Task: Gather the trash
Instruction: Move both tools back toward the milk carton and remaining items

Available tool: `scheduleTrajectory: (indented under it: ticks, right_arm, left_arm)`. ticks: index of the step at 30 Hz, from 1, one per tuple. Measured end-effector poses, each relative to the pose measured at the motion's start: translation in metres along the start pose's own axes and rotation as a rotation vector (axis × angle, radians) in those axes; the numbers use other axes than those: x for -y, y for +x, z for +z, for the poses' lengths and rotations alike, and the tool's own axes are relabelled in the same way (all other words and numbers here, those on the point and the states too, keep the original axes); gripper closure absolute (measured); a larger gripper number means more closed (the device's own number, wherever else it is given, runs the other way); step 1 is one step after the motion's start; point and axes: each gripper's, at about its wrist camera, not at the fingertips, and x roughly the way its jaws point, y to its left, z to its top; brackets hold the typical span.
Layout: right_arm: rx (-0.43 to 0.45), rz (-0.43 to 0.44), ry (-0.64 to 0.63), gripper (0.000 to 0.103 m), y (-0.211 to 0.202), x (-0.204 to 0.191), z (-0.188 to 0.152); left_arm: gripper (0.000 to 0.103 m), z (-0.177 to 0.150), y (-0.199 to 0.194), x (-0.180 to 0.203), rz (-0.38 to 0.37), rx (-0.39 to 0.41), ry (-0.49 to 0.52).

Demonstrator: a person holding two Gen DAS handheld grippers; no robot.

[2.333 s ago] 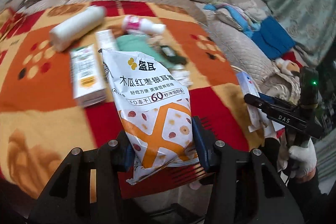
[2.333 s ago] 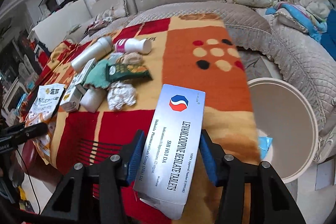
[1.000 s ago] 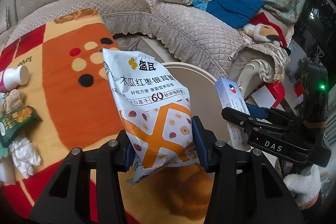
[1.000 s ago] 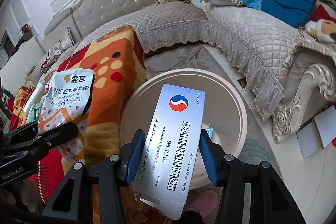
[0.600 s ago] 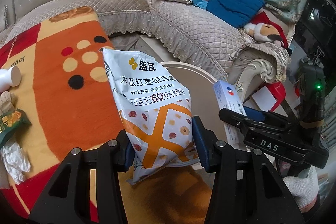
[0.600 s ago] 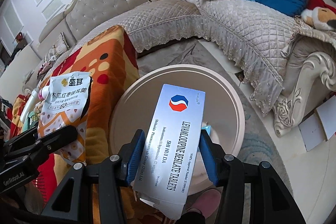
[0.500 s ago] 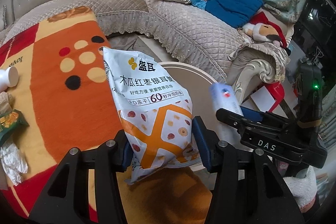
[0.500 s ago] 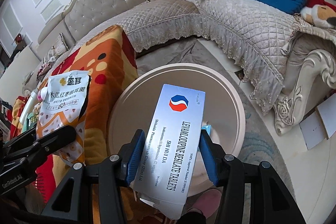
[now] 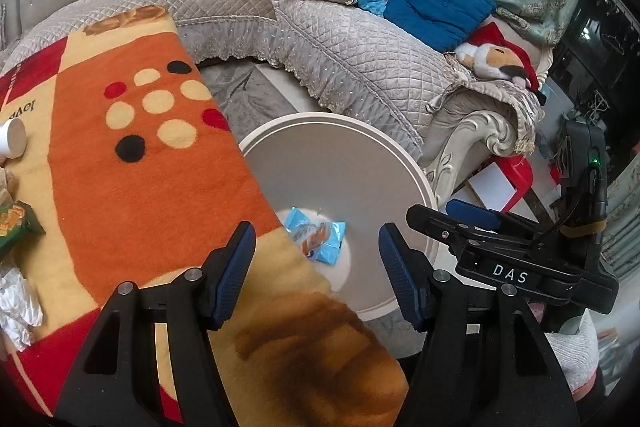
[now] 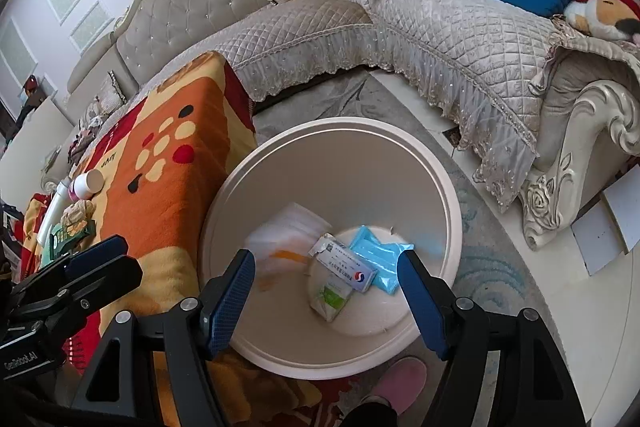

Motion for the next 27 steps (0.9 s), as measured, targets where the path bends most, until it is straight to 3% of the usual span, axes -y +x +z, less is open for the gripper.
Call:
scheduleTrajectory:
  ticks: [16, 27]
  right_arm:
    - [0.009, -0.007, -0.042, 0.031, -0.005, -0.022, -0.006]
    - [0.019, 0.057, -0.117, 0.025, -0.018, -0.072, -0.014]
  left_arm:
    - [0.04, -0.012, -0.025, -0.024, 0.077, 0.043, -0.048]
    - [0.04, -0.035, -0.068, -0.055, 0.166, 0.094, -0.093]
